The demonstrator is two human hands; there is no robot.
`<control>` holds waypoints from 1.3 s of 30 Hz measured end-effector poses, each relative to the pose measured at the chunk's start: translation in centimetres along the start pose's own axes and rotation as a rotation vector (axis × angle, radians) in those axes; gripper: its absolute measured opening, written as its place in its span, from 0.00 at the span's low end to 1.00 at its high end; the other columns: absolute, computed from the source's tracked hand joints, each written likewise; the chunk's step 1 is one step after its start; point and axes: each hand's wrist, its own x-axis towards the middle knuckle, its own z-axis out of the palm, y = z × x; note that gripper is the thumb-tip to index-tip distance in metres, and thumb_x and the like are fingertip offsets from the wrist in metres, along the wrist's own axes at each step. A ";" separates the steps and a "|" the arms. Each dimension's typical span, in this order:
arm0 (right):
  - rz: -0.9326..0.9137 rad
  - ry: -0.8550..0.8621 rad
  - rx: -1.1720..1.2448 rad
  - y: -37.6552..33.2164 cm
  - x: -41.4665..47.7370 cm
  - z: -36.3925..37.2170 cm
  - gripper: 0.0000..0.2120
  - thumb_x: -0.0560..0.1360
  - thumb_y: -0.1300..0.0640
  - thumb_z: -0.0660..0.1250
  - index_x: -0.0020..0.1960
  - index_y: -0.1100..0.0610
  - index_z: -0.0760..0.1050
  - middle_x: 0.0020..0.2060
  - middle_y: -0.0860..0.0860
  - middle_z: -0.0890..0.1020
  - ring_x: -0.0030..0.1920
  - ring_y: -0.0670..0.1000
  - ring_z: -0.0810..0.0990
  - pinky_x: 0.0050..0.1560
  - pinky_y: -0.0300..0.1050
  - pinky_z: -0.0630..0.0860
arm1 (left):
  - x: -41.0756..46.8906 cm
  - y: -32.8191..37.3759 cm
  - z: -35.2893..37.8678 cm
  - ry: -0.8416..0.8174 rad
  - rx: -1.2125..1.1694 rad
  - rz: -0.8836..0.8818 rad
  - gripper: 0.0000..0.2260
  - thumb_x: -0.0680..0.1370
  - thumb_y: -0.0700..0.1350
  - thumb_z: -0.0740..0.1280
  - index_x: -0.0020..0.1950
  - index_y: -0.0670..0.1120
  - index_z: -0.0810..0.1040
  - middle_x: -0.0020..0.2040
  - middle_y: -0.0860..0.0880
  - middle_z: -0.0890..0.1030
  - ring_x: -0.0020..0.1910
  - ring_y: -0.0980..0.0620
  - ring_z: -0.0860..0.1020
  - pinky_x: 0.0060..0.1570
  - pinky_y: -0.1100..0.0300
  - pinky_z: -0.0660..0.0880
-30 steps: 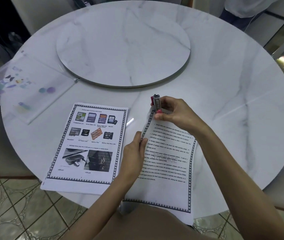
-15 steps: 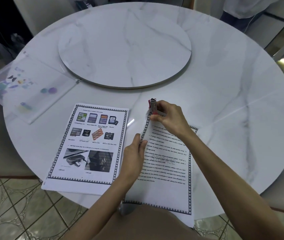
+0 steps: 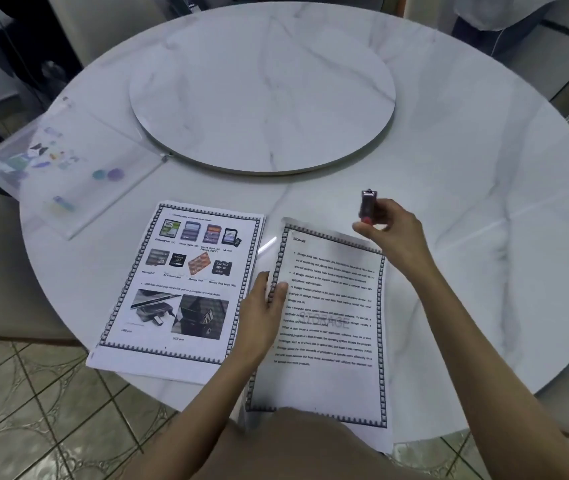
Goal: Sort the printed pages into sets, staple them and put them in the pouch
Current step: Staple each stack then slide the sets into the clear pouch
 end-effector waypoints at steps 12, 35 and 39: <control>0.164 0.042 -0.604 10.9 -4.0 -2.2 0.18 0.71 0.58 0.70 0.58 0.63 0.74 0.53 0.61 0.75 0.51 0.63 0.75 0.55 0.54 0.70 | -1.9 -3.9 0.5 -0.066 0.123 -0.054 0.14 0.80 0.42 0.59 0.64 0.40 0.70 0.53 0.49 0.78 0.50 0.52 0.75 0.51 0.60 0.71; 0.451 0.097 0.172 1.2 -8.6 8.1 0.11 0.78 0.55 0.60 0.58 0.57 0.73 0.47 0.50 0.78 0.47 0.51 0.77 0.42 0.38 0.72 | 2.9 -3.8 -8.3 -0.080 -0.179 -0.022 0.18 0.80 0.46 0.60 0.70 0.47 0.67 0.64 0.52 0.75 0.63 0.55 0.74 0.63 0.59 0.71; 0.444 0.073 0.141 -1.5 -8.4 12.5 0.07 0.78 0.60 0.60 0.53 0.56 0.74 0.39 0.44 0.78 0.43 0.50 0.77 0.38 0.33 0.71 | 4.5 -5.3 -12.7 -0.053 -0.071 0.000 0.16 0.80 0.43 0.59 0.68 0.45 0.68 0.61 0.53 0.75 0.59 0.56 0.74 0.57 0.65 0.71</control>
